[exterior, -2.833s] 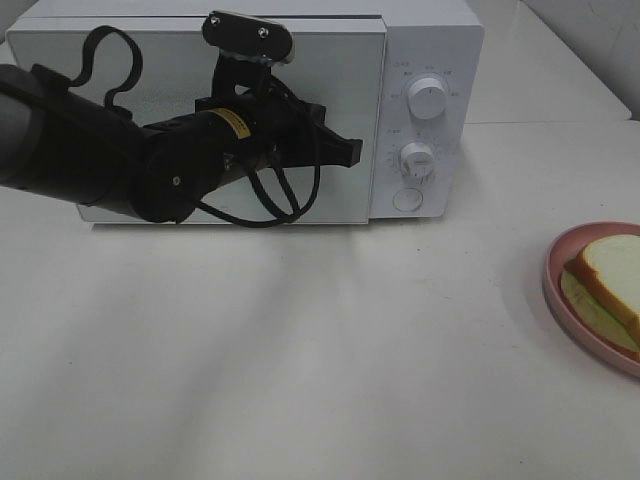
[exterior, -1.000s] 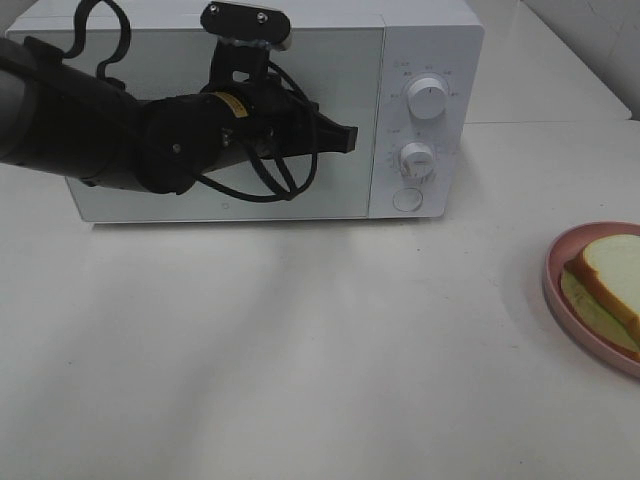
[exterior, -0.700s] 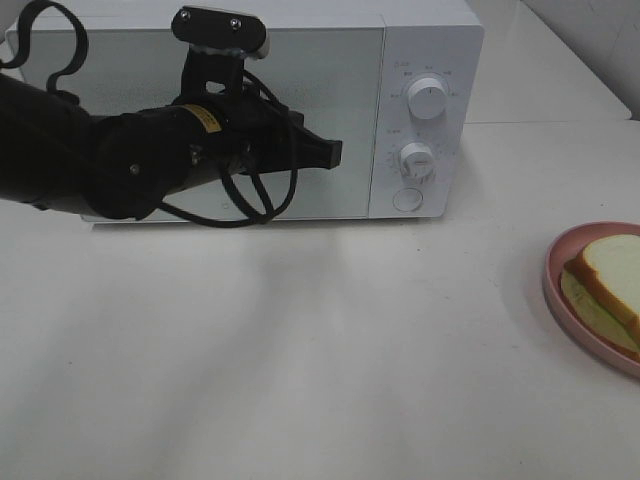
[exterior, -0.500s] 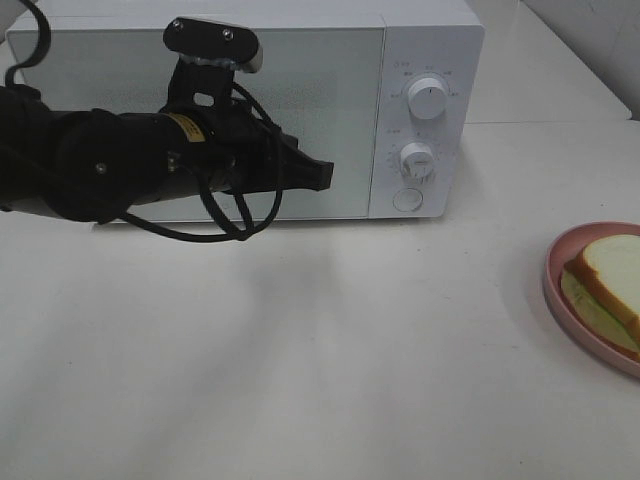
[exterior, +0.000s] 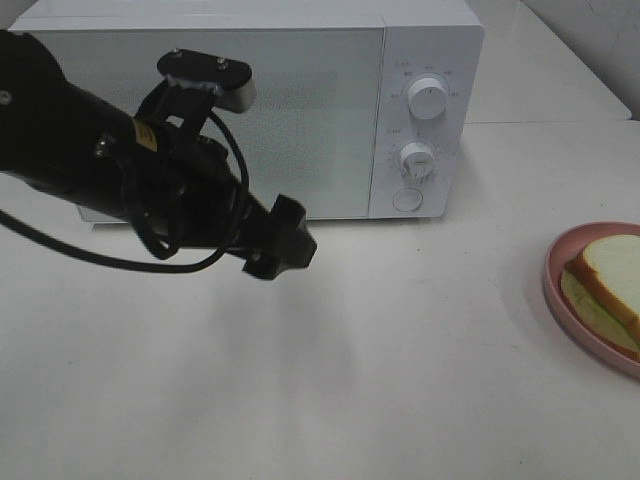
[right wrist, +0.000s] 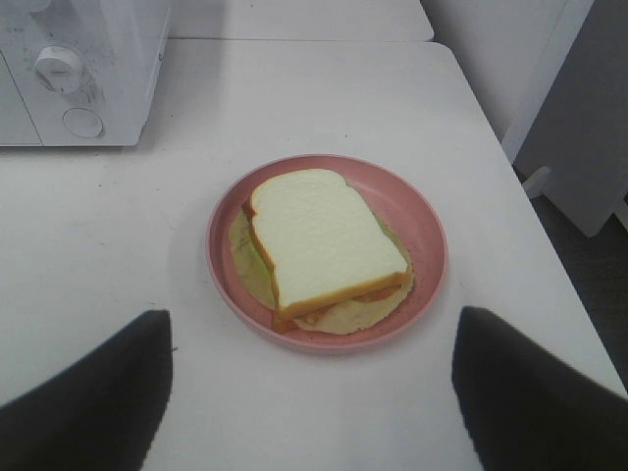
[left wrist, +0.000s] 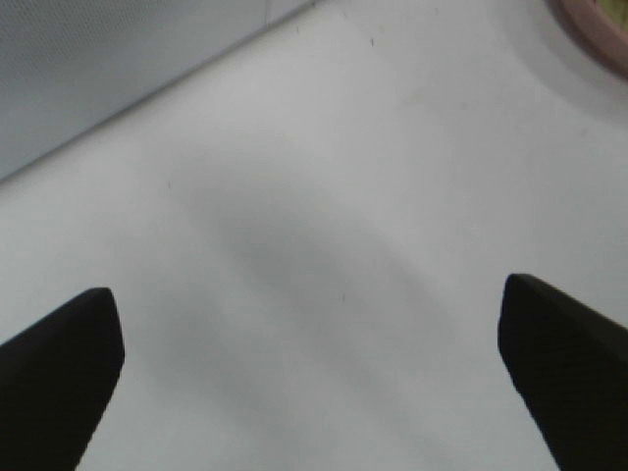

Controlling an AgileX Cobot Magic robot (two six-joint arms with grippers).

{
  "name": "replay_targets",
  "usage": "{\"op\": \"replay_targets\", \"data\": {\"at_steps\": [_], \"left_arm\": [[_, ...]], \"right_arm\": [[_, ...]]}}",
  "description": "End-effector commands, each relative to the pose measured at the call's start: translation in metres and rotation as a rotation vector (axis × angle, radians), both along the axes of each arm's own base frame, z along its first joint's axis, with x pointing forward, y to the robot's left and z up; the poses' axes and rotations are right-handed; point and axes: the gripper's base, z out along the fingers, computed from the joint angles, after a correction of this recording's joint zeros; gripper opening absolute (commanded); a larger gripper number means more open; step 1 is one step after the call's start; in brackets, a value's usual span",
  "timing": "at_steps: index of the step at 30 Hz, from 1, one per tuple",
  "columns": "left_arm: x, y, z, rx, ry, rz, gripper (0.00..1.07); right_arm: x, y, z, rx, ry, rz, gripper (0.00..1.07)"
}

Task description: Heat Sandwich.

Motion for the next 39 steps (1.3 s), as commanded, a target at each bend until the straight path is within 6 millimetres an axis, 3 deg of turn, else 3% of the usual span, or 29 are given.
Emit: {"op": "replay_targets", "data": {"at_steps": [1, 6, 8, 9, 11, 14, 16, 19, 23, 32, 38, 39], "left_arm": [[-0.009, 0.01, 0.004, 0.075, 0.061, -0.044, 1.0], [-0.012, 0.038, 0.01, 0.126, 0.211, 0.015, 1.0], [-0.007, 0.061, 0.018, 0.13, 0.273, 0.099, 1.0], [-0.007, 0.061, 0.018, 0.13, 0.273, 0.099, 1.0], [-0.004, 0.085, 0.025, 0.134, 0.311, 0.165, 1.0], [-0.003, 0.1, 0.031, 0.137, 0.333, 0.205, 1.0], [-0.002, 0.125, 0.039, 0.132, 0.354, 0.279, 1.0], [-0.003, 0.139, 0.045, 0.131, 0.363, 0.322, 1.0], [-0.009, 0.18, 0.054, 0.163, 0.403, 0.441, 1.0], [-0.027, 0.219, 0.065, 0.121, 0.43, 0.603, 1.0], [-0.046, 0.221, 0.062, 0.127, 0.419, 0.614, 1.0], [-0.057, 0.221, 0.06, 0.127, 0.413, 0.615, 1.0]], "right_arm": [[-0.004, 0.0, 0.001, -0.004, -0.04, -0.008, 0.76], [-0.004, 0.0, 0.001, -0.004, -0.04, -0.008, 0.76], [-0.004, 0.0, 0.001, -0.004, -0.04, -0.008, 0.76], [-0.004, 0.0, 0.001, -0.004, -0.04, -0.008, 0.76], [-0.004, 0.0, 0.001, -0.004, -0.04, -0.008, 0.76], [-0.004, 0.0, 0.001, -0.004, -0.04, -0.008, 0.76], [-0.004, 0.0, 0.001, -0.004, -0.04, -0.008, 0.76], [-0.004, 0.0, 0.001, -0.004, -0.04, -0.008, 0.76], [-0.004, 0.0, 0.001, -0.004, -0.04, -0.008, 0.76], [-0.004, 0.0, 0.001, -0.004, -0.04, -0.008, 0.76], [-0.004, 0.0, 0.001, -0.004, -0.04, -0.008, 0.76], [-0.004, 0.0, 0.001, -0.004, -0.04, -0.008, 0.76]]}}
